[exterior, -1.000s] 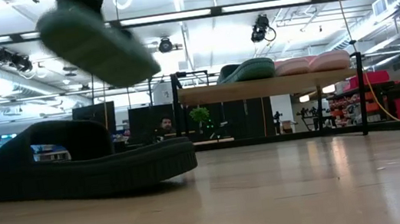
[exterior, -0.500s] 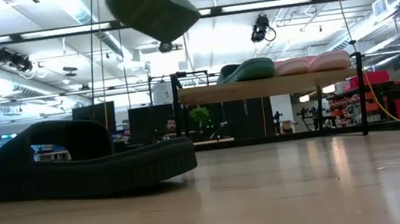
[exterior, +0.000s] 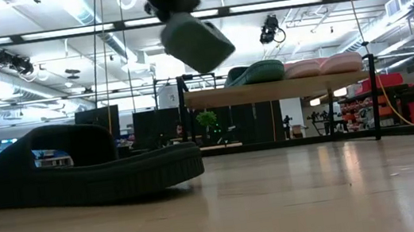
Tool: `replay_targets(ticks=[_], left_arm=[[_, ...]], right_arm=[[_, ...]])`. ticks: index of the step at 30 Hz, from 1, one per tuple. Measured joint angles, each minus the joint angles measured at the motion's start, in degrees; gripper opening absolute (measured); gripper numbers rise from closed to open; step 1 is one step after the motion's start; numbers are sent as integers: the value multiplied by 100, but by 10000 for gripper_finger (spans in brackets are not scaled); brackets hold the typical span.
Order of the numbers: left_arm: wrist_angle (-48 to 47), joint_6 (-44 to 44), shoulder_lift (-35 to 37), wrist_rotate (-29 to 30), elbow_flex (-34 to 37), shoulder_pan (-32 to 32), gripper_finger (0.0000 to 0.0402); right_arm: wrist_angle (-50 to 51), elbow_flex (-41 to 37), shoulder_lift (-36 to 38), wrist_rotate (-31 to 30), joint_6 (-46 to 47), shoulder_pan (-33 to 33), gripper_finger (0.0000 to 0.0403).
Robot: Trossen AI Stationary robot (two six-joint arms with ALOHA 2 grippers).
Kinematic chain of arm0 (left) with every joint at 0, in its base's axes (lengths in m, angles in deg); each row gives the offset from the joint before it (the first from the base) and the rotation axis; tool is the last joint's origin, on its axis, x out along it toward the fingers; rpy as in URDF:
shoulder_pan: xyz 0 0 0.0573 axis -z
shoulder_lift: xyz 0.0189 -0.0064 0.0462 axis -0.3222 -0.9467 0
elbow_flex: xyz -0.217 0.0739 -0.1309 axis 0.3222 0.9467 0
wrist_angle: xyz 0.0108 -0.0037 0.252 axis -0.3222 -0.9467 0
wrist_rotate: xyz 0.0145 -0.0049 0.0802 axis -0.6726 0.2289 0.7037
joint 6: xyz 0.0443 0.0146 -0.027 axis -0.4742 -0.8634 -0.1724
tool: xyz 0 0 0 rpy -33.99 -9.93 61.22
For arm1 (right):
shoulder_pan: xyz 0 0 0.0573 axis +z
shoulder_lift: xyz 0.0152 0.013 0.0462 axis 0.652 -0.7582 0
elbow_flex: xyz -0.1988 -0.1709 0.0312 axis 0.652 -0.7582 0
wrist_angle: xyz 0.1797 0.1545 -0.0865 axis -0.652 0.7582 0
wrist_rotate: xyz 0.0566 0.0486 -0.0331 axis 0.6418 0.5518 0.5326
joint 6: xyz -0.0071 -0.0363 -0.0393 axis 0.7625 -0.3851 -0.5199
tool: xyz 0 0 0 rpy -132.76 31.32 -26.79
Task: Pick and place slides into the shelf
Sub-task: Put the green slipper on the shelf
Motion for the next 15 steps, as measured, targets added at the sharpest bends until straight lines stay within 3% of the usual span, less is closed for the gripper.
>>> replay_targets(ticks=[15], left_arm=[[452, 784, -542, 218, 4, -478, 8]], right_arm=[[278, 0, 0, 1, 120, 0, 85]])
